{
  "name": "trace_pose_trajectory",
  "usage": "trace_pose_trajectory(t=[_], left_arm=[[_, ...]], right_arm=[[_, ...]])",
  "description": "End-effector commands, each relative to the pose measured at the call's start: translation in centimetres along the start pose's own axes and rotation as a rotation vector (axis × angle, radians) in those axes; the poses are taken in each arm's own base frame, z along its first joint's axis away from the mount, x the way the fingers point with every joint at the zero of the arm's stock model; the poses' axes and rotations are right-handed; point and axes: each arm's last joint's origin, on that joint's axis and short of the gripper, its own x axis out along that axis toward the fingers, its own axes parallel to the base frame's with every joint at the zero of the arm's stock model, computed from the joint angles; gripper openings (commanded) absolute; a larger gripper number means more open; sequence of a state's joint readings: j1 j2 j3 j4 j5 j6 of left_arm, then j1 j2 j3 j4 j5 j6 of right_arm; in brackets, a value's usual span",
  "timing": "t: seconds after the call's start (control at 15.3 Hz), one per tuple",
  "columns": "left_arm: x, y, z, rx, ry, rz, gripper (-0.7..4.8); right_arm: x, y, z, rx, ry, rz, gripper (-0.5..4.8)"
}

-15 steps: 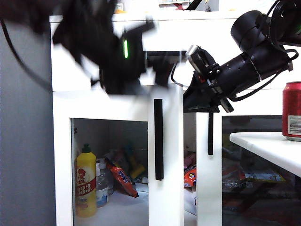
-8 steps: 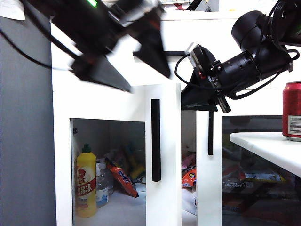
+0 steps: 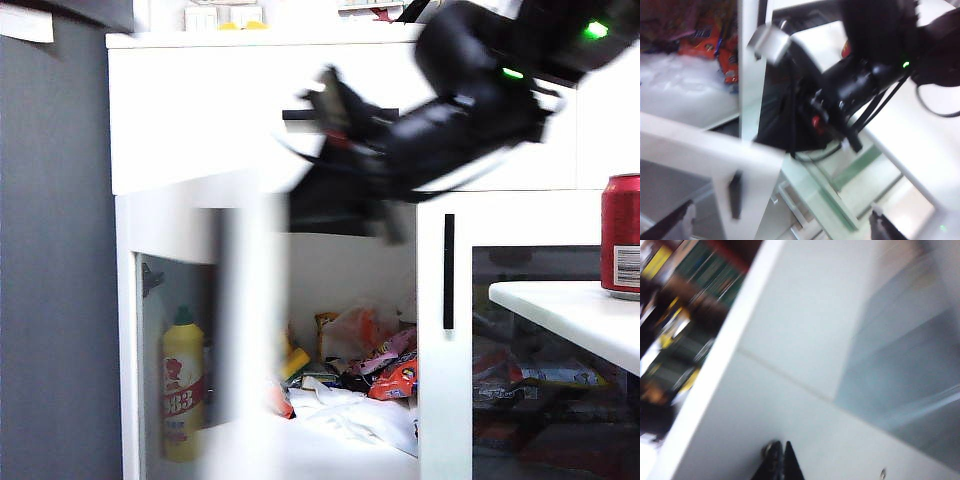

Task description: Open the left door of the white cabinet, pick up a can of beverage from the table on the right, place it inside the cabinet, and finally close the cabinet door.

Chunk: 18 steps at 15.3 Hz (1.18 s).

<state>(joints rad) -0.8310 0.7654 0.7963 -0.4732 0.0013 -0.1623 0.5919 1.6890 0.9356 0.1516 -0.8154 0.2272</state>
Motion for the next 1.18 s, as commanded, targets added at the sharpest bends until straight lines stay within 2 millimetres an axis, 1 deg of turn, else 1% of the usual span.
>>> trace_pose_trajectory(t=[0.07, 0.2, 0.33, 0.39, 0.46, 0.52, 0.65, 0.72, 0.79, 0.85, 0.92, 0.98, 1.05, 1.11, 1.18], left_arm=[[-2.8, 0.1, -1.0, -0.021, 0.026, -0.002, 4.79], [-4.6, 0.2, -1.3, -0.022, -0.022, -0.011, 4.79], [-6.7, 0.2, -1.6, -0.022, -0.098, -0.024, 4.79], [-7.5, 0.3, -1.7, -0.022, -0.129, -0.025, 4.79], [-8.1, 0.3, -1.8, -0.022, -0.155, -0.029, 4.79], [-8.4, 0.3, -1.9, -0.027, -0.164, -0.034, 4.79], [-8.4, 0.2, -1.9, -0.051, -0.162, -0.058, 4.79], [-8.3, 0.2, -1.7, -0.053, -0.172, -0.06, 4.79], [-8.3, 0.2, -1.5, -0.052, -0.19, -0.062, 4.79], [-8.2, 0.1, -1.1, -0.052, -0.22, -0.068, 4.79], [-8.2, 0.0, -0.8, -0.051, -0.254, -0.074, 4.79], [-7.9, -0.1, -0.1, -0.05, -0.295, -0.082, 4.79], [-6.9, -0.2, 0.8, -0.049, -0.324, -0.089, 4.79], [-6.0, -0.3, 1.3, -0.049, -0.327, -0.09, 4.79], [-5.4, -0.4, 1.5, -0.047, -0.322, -0.103, 4.79]], right_arm=[[3.4, 4.3, -0.1, -0.076, -0.009, 0.088, -0.02], [5.4, 7.1, -0.5, -0.139, -0.051, 0.092, -0.02], [6.7, 9.0, -1.0, -0.186, -0.086, 0.058, -0.02], [6.7, 8.9, -0.9, -0.183, -0.097, 0.03, -0.02], [6.0, 8.3, -0.4, -0.177, -0.124, -0.005, -0.02], [4.7, 7.8, 0.6, -0.178, -0.173, -0.044, -0.02], [0.9, 7.7, 3.0, -0.202, -0.315, -0.132, -0.02], [-2.3, 8.2, 4.6, -0.224, -0.416, -0.175, -0.02], [-6.1, 9.0, 5.9, -0.259, -0.525, -0.232, -0.02], [-9.6, 10.3, 6.5, -0.326, -0.613, -0.312, -0.02], [-13.7, 12.3, 6.6, -0.408, -0.692, -0.447, -0.02], [-17.8, 14.6, 5.8, -0.444, -0.754, -0.628, 0.01], [-21.4, 17.1, 3.6, -0.415, -0.792, -0.814, 1.21], [-23.4, 18.6, 1.5, -0.4, -0.79, -0.945, 3.61], [-24.0, 19.1, 0.6, -0.381, -0.795, -0.991, 4.29]])
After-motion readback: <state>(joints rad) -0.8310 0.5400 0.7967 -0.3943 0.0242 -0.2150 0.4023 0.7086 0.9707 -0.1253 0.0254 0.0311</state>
